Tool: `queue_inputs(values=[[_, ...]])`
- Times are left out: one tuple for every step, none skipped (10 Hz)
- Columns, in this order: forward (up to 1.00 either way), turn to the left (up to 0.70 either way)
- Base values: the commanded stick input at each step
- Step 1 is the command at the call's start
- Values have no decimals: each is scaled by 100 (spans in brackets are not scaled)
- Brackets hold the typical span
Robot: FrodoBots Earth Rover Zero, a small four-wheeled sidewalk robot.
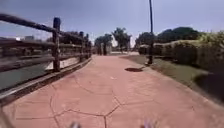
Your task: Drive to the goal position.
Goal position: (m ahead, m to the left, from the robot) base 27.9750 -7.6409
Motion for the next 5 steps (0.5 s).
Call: queue_inputs(values=[[85, 0], [85, 0], [85, 0], [85, 0], [85, 0]])
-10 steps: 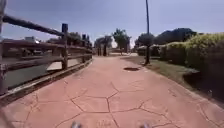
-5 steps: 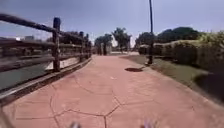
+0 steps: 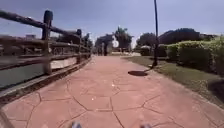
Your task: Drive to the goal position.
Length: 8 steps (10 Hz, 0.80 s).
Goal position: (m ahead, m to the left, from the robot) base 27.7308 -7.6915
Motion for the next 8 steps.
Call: queue_inputs(values=[[85, 0], [85, 0], [85, 0], [85, 0], [85, 0], [85, 0], [85, 0], [85, 0]])
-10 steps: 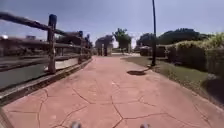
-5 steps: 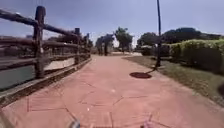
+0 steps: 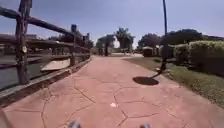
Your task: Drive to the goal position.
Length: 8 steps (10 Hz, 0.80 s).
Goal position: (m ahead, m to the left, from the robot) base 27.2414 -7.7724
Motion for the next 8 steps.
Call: queue_inputs(values=[[85, 0], [85, 0], [85, 0], [85, 0], [85, 0], [85, 0], [85, 0], [85, 0]])
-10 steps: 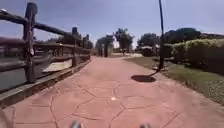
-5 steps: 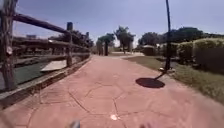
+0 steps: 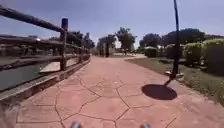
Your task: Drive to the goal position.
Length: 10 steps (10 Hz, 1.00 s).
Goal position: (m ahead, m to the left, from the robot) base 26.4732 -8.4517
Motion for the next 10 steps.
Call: queue_inputs(values=[[85, 0], [85, 0], [85, 0], [85, 0], [85, 0], [85, 0], [85, 0], [85, 0], [85, 0], [85, 0]])
